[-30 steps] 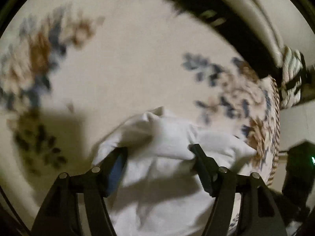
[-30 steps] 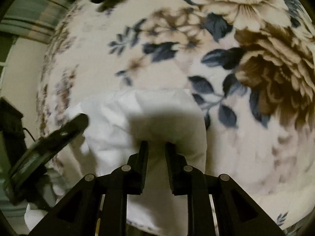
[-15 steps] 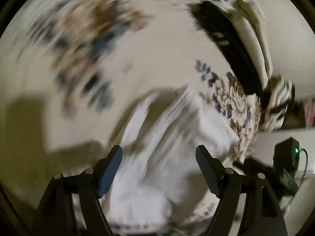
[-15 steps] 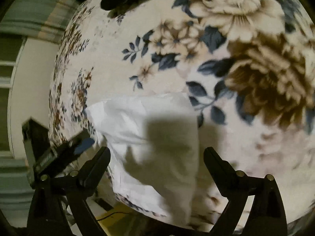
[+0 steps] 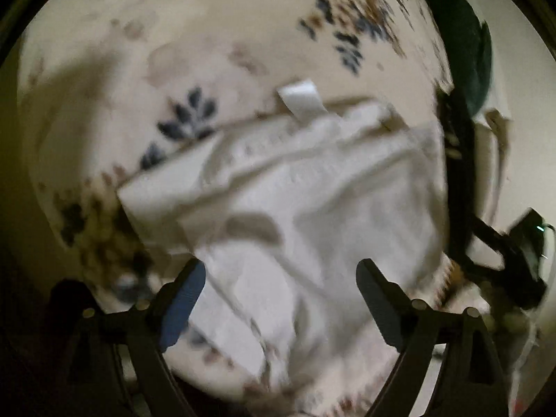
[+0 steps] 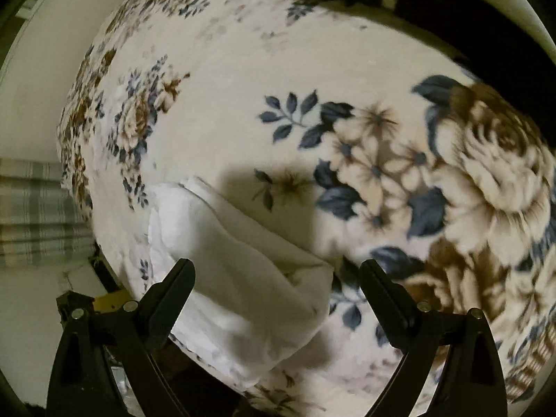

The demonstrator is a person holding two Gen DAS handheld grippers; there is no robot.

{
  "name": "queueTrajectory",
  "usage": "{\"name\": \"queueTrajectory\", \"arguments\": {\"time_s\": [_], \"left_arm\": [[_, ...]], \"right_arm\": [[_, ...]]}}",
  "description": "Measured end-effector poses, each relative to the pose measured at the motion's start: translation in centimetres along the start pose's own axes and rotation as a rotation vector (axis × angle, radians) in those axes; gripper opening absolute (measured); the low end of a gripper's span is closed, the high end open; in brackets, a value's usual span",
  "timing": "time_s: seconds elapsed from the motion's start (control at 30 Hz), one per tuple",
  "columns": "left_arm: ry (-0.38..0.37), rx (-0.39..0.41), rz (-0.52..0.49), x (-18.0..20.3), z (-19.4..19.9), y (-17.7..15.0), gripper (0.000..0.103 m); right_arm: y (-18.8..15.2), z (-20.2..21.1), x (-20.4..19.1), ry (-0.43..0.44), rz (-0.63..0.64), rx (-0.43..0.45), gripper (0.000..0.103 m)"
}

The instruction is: Fold small clothes

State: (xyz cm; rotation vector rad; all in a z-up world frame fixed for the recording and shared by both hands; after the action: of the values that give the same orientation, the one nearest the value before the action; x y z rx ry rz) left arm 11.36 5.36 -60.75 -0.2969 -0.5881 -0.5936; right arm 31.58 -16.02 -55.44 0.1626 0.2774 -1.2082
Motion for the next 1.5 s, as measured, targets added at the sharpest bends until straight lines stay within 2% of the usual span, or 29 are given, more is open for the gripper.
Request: {"name": "queueTrajectory", "arguments": {"time_s": [0.03,0.07,0.1,0.17,0.3,0.47,0.57,0.63,0.67,0.7,0.73,0.8,0.83,0.87,0.93,1.03,1.07,1.1,1.13,1.23,1.37,1.5], "left_arm": [[0.04,0.033,-0.008,-0.1,-0.5,0.3,0.064],[0.089,0.054,-0.008,-0.4,-0.7,0.4,0.04],[0.108,0.091,0.004,-0.6,-0.4,0.3,0.023],[0.124,0.169,-0.007,-0.8,0.9,0.2,0.002],[0.151,0.292,-0.01,-1.1,3.9,0.3,0.002],[0.149,0.377,0.011,-1.9,6.2,1.2,0.002],[0.042,0.361,0.07,-3.0,5.9,1.7,0.004],[0.012,0.362,0.102,-2.7,5.4,1.6,0.017],[-0.007,0.363,0.108,-2.5,5.2,1.7,0.044],[-0.019,0.367,0.113,-2.3,5.2,1.6,0.066],[-0.03,0.375,0.13,-2.4,5.0,1.5,0.067],[-0.028,0.358,0.159,-2.4,4.1,1.4,0.067],[-0.021,0.343,0.17,-2.4,3.4,1.4,0.067],[-0.02,0.336,0.174,-2.4,3.0,1.4,0.067],[0.031,0.325,0.173,-2.6,2.1,1.2,0.066],[0.103,0.35,0.115,-1.8,1.7,1.1,0.061],[0.126,0.36,0.093,-1.5,1.7,1.1,0.042],[0.151,0.365,0.071,-1.4,1.5,1.2,0.007],[0.179,0.363,0.049,-1.3,1.3,1.2,0.006],[0.194,0.418,0.016,-1.2,2.1,1.2,0.006],[0.174,0.506,0.016,-1.1,5.2,0.9,0.005],[0.158,0.503,0.06,-2.2,5.5,1.7,0.005]], "right_arm": [[0.2,-0.5,0.1,0.007,0.013,-0.01,0.097],[0.3,-1.0,0.1,0.01,0.02,-0.018,0.097],[0.4,-1.5,0.2,0.011,0.026,-0.029,0.097],[0.6,-2.2,0.3,0.012,0.048,-0.039,0.097],[1.5,-2.3,0.0,0.022,0.081,-0.037,0.097],[2.5,-1.1,-2.5,0.021,0.207,-0.023,0.097],[3.1,-1.4,-5.8,0.032,0.317,-0.042,0.097],[3.8,-2.4,-8.6,0.041,0.397,-0.062,0.097],[3.9,-2.8,-9.9,0.034,0.434,-0.062,0.097],[4.2,-3.2,-11.2,0.024,0.478,-0.059,0.096],[4.4,-3.7,-12.5,0.012,0.526,-0.057,0.094],[4.5,-5.2,-14.7,-0.027,0.61,-0.075,0.069],[4.4,-5.9,-15.6,-0.048,0.649,-0.092,0.032],[4.2,-6.7,-16.2,-0.091,0.693,-0.106,0.007],[4.1,-7.0,-16.9,-0.144,0.745,-0.079,0.007],[4.0,-6.4,-17.8,-0.155,0.772,-0.035,0.006],[4.0,-6.1,-18.0,-0.152,0.768,-0.024,0.006],[4.0,-5.9,-18.0,-0.149,0.763,-0.015,0.006],[4.0,-5.6,-18.1,-0.143,0.756,-0.005,0.006],[3.9,-5.2,-17.9,-0.144,0.746,0.014,0.006],[3.6,-4.1,-18.1,-0.123,0.736,0.034,0.006],[3.3,-4.0,-18.7,-0.119,0.754,0.039,0.006]]}}
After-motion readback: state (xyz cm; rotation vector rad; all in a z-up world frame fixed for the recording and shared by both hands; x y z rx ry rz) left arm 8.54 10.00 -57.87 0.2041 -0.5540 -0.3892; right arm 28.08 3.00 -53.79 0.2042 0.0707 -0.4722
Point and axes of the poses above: each gripper's, at about its wrist camera, not at the fingertips, and z roughly against the way its jaws point, x to its right, y to its top, the point moved 6 cm from there along -z, roughly the way its jaws point, and after that the axes turned 1 degree about -y, right-handed, at the moved point
